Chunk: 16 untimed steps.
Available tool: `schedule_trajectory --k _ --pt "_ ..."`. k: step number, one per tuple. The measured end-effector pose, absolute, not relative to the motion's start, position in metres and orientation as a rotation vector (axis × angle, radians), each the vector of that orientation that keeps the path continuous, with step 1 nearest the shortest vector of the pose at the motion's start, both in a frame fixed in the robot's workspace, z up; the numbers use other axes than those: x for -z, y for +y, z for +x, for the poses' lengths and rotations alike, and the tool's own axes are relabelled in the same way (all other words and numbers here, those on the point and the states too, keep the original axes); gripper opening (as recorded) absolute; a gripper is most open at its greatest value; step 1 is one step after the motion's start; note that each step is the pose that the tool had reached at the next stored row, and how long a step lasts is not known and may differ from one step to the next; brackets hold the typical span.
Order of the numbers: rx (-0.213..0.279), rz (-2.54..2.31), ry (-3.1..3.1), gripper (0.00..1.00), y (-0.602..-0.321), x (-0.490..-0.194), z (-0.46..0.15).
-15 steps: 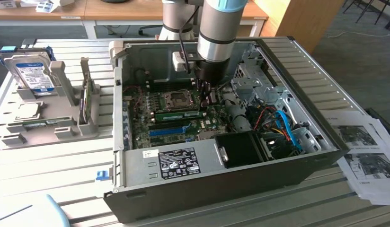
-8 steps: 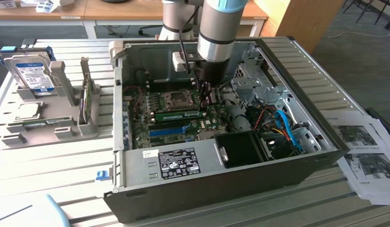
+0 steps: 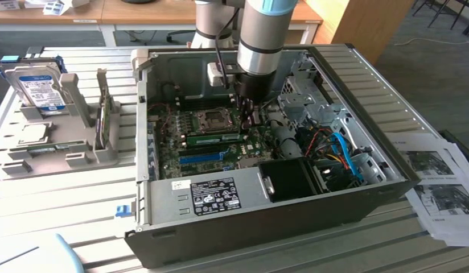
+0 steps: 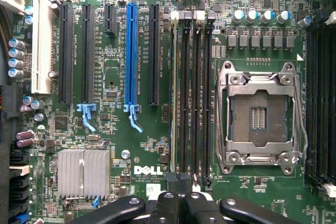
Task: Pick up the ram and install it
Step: 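Press down the ram until it locks into place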
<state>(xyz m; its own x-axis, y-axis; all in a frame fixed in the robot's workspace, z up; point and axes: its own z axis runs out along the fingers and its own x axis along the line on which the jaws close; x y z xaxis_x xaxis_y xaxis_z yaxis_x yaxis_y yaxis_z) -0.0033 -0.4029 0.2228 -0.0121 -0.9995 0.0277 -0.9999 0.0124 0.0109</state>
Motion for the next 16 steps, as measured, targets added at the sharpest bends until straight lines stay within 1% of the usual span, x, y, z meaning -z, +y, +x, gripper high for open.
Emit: schedule_trajectory --k 6,16 --pt "-0.018 2.189 -2.216 0.09 -0.403 -0.223 -0.003" --pt "-0.017 2.188 -2.215 0.09 -0.403 -0.233 -0.003"
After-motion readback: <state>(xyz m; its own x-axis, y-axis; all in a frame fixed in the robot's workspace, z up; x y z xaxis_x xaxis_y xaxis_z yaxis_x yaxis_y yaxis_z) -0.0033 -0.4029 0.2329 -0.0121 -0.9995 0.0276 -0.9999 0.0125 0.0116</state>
